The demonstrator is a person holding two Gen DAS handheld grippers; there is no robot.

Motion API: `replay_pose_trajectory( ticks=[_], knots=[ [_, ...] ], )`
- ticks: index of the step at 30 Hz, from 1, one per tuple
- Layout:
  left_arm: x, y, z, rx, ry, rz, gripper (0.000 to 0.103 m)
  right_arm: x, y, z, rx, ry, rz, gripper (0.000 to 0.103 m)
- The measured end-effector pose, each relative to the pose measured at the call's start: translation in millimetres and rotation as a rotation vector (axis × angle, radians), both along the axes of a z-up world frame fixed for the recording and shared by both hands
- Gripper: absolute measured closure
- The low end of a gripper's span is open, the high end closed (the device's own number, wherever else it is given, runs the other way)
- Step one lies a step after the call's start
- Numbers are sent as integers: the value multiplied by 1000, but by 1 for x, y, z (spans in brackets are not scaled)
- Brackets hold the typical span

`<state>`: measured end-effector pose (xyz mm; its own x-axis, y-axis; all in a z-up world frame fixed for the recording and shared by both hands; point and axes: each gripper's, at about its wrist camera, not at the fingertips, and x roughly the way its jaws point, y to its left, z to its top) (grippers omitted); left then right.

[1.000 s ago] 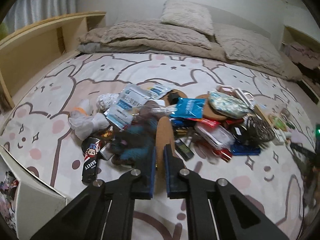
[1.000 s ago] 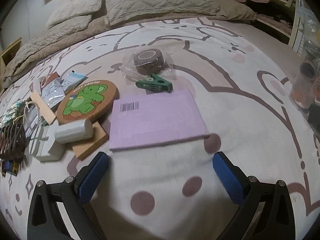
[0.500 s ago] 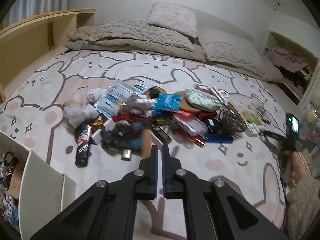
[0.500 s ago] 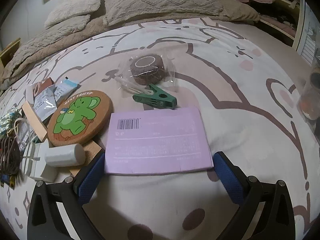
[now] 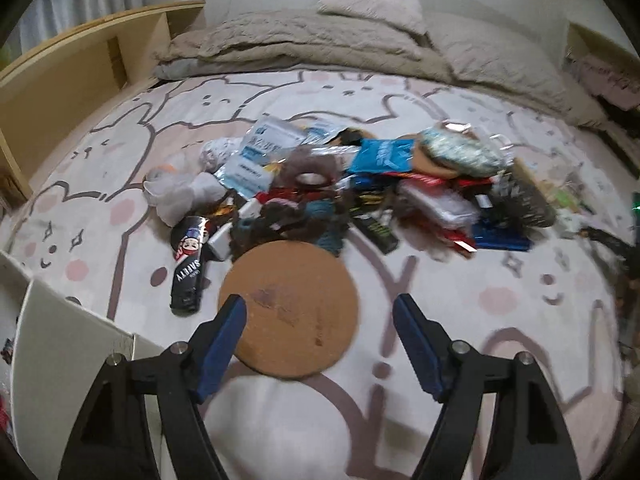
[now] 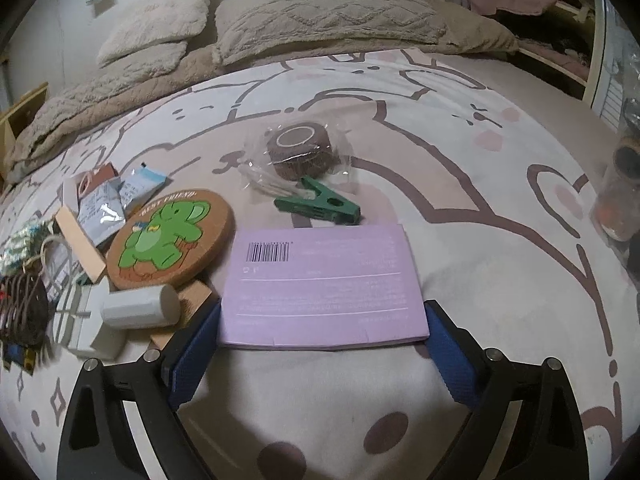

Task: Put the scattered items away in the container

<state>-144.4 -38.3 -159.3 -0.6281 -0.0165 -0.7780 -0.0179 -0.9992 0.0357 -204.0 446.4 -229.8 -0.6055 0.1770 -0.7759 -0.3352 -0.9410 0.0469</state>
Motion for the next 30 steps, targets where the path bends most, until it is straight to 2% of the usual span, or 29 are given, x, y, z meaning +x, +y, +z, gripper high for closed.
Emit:
replay_pose_trajectory(
  ticks=[2, 6, 11, 14, 16, 19, 22, 28, 30],
  knots=[
    [-9, 0, -7, -21, -11, 8, 17, 4, -3, 0, 7, -4, 5, 7],
    [-27, 0, -27, -81, -49, 31, 16, 12, -7, 0, 7, -9, 13, 7],
    [-41, -8, -46, -104, -93, 95, 10, 22, -13, 0, 12, -12, 18, 7],
    [-43, -19, -48, -50, -93, 123, 12, 27, -16, 1, 11, -11, 19, 7],
    [-42, -25, -45, -30, -87, 144, 30, 33, -18, 2, 5, -9, 20, 7],
    [-39, -36, -40, 29, -81, 153, 44, 41, -24, 3, 9, -9, 29, 7],
    [-34, -34, -33, 14, -66, 139, 60, 51, -32, 4, 12, -13, 51, 7],
    [-27, -31, -30, -4, -80, 98, 71, 75, -52, 7, 29, -31, 109, 7],
    [-25, -33, -30, 5, -83, 95, 71, 82, -59, 8, 34, -38, 123, 7]
  ],
)
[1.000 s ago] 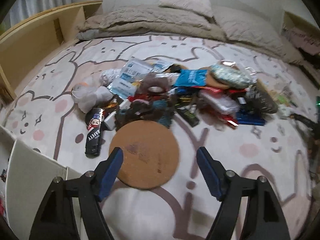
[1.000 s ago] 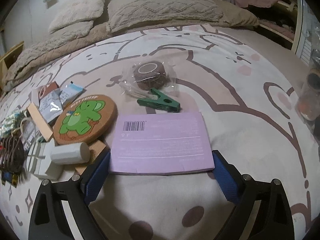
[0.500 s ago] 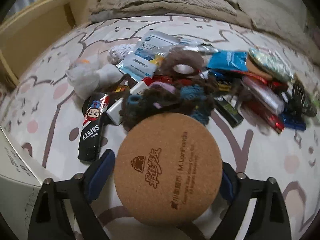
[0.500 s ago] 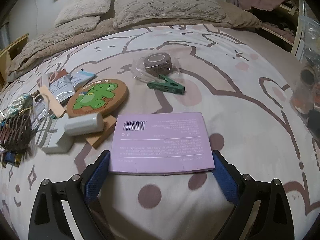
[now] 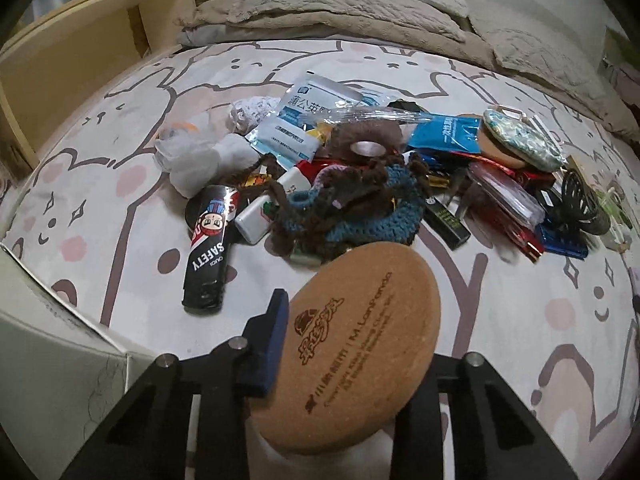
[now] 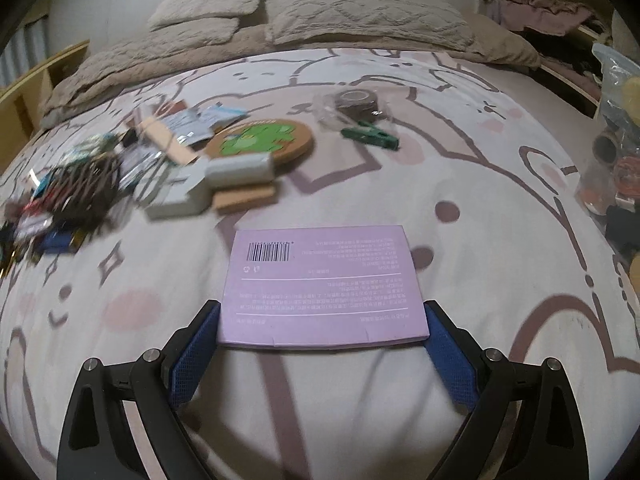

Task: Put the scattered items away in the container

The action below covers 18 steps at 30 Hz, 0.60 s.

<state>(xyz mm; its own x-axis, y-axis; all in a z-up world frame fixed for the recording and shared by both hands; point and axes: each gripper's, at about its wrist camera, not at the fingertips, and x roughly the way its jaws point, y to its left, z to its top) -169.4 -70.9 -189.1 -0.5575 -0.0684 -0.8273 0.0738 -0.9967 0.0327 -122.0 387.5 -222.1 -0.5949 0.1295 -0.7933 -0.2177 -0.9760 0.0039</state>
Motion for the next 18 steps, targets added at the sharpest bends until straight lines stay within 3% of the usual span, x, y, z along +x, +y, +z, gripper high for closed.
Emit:
replay_pose_trajectory(
  ticks=[9, 11, 13, 18],
  knots=[
    [17, 1, 10, 51, -2, -29, 80, 31, -26, 3, -15, -19, 64, 7],
    [24, 7, 15, 70, -1, -60, 82, 38, -34, 3, -18, -22, 88, 7],
    [31, 16, 19, 109, -3, -106, 93, 45, -43, 4, -16, -25, 110, 7],
    [51, 58, 30, 119, 13, -251, 94, 57, -60, 6, -36, -29, 157, 7]
  ],
)
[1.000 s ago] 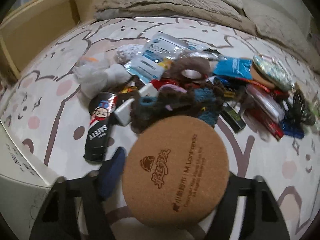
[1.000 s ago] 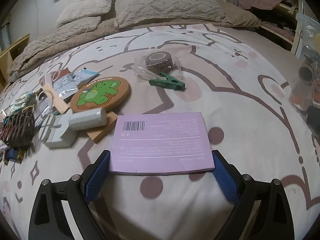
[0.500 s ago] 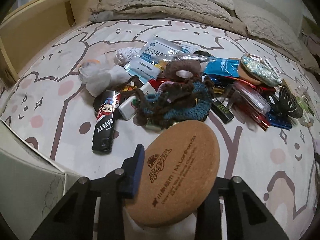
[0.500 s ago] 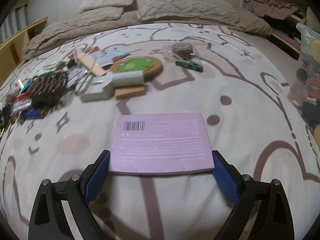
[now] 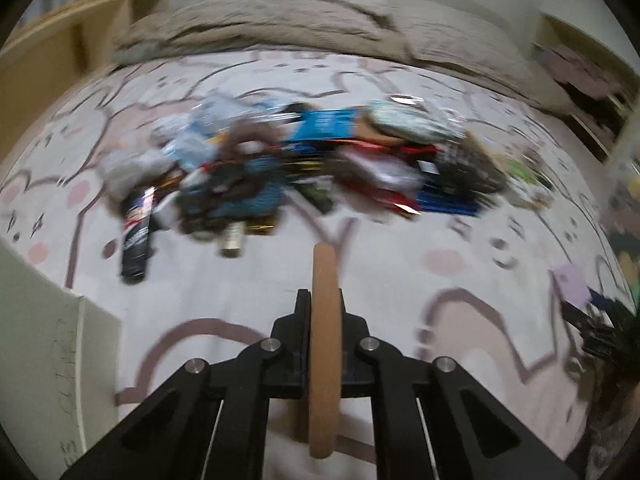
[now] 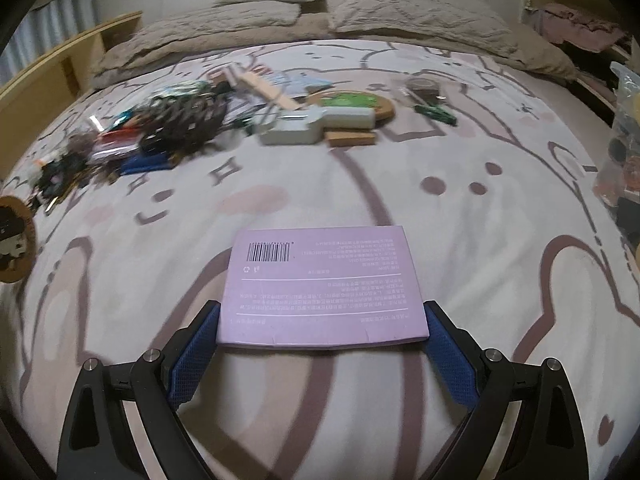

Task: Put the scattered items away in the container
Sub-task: 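Lift the cork coaster and purple card and carry both toward the white box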

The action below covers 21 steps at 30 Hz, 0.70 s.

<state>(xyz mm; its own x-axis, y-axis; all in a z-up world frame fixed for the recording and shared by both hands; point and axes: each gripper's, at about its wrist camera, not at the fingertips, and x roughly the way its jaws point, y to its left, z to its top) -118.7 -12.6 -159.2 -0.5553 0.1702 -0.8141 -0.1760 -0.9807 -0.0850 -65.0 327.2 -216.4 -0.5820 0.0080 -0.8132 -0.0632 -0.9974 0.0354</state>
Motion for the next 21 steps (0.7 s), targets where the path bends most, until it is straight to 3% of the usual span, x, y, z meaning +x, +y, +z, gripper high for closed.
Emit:
replay_pose_trajectory(
  ticks=[10, 11, 12, 15, 21],
  knots=[
    [36, 61, 9, 84, -2, -301, 92, 14, -38, 4, -13, 4, 112, 7],
    [39, 65, 8, 91, -6, -329, 89, 14, -42, 3, -6, 1, 126, 7],
    [42, 69, 7, 99, -16, -352, 79, 14, -46, 2, 5, -3, 137, 7],
    [52, 80, 5, 120, -49, -407, 42, 14, -48, 0, 17, -8, 146, 7],
    [72, 98, -1, 39, -45, -462, 30, 18, -44, 2, 0, -11, 138, 7]
  ],
)
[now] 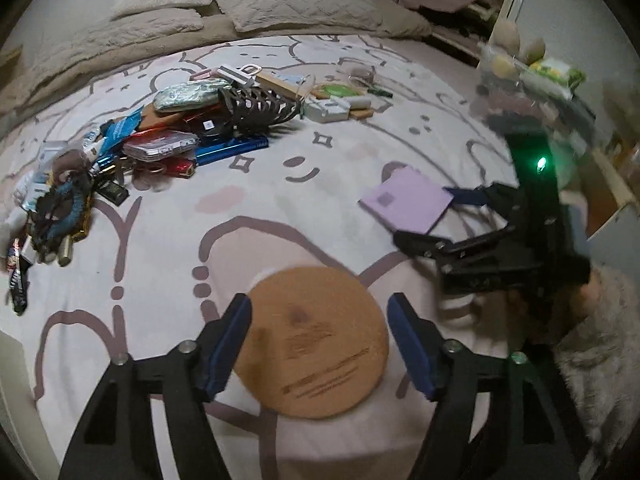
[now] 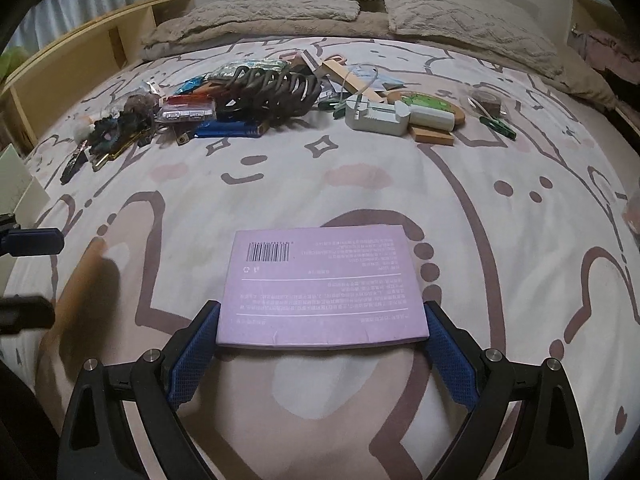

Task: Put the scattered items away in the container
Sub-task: 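Lift the cork coaster and purple card and carry both toward the white box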

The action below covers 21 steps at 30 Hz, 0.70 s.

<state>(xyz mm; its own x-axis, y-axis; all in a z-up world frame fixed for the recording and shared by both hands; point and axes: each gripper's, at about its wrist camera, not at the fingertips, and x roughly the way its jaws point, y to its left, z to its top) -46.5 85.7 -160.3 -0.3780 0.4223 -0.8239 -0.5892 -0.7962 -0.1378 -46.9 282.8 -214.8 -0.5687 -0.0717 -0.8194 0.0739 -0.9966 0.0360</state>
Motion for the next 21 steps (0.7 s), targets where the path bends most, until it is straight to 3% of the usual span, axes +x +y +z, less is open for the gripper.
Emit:
replay_pose_trajectory(
  ticks=[5, 13, 18, 21],
  knots=[
    [-4, -2, -11, -55, -7, 45, 22, 1, -4, -3, 16, -24, 9, 6],
    [-7, 1, -40, -88, -133, 42, 10, 0, -4, -6, 15, -38, 7, 2],
    [-6, 8, -43, -109, -116, 45, 0, -2, -4, -8, 12, -48, 10, 0],
    [-3, 17, -49, -163, -76, 26, 0, -4, -2, -10, 0, -48, 4, 0]
  ],
)
